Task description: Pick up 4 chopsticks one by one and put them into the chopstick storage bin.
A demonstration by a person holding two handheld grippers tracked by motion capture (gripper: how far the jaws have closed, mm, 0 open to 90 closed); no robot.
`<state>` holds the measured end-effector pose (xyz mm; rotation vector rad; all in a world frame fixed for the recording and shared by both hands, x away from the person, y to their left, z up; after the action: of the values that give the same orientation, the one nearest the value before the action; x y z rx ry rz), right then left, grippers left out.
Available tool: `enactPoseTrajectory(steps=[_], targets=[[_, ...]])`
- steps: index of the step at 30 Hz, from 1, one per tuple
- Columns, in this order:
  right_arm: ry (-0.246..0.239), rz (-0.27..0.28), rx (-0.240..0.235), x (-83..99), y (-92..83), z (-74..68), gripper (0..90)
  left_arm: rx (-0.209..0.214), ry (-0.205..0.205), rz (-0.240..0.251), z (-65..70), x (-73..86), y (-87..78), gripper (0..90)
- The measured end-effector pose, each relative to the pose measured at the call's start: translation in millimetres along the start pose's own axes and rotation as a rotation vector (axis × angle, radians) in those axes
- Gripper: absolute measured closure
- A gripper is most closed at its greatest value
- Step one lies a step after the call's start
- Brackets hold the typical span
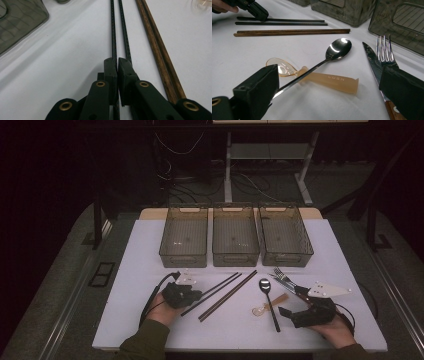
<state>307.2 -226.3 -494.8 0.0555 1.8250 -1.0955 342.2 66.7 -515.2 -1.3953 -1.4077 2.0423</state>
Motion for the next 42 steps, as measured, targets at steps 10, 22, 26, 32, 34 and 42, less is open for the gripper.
enactPoseTrajectory(steps=[10, 22, 26, 32, 34, 42], targets=[[-0.004, 0.006, -0.001, -0.9, -1.5, -0.4, 2.9, 0.043, -0.019, 0.02, -1.9, -3.4, -11.8, 85.6], [-0.01, 0.011, -0.003, -1.6, -2.9, -1.3, 2.9, 0.081, -0.044, 0.038, -0.2, -5.2, -26.4, 85.6], [-0.009, 0.011, -0.004, -1.6, -3.1, -1.5, 2.9, 0.087, -0.036, 0.045, 0.9, -7.0, -30.3, 85.5], [-0.008, 0.012, -0.004, -1.7, -3.4, -1.5, 2.9, 0.099, -0.023, 0.051, 3.5, -9.9, -35.6, 85.6], [-0.007, 0.012, -0.005, -1.8, -3.5, -1.6, 2.9, 0.102, -0.031, 0.055, 3.6, -10.9, -38.1, 85.6], [-0.005, 0.024, -0.013, -3.0, -4.3, -1.2, 2.9, 0.105, -0.044, 0.076, -0.6, -15.1, -47.9, 85.6]])
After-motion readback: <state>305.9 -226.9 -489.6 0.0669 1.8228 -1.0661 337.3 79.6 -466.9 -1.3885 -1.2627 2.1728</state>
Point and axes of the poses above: each handheld gripper's, and its own axes: y roughly forward along the jaws, x roughly out of its underside, z roughly to its right, the point moved 10 cm from there along y, roughly forward along the jaws, and after that the axes turned 9 degrees about -z, right-handed, at the moved point
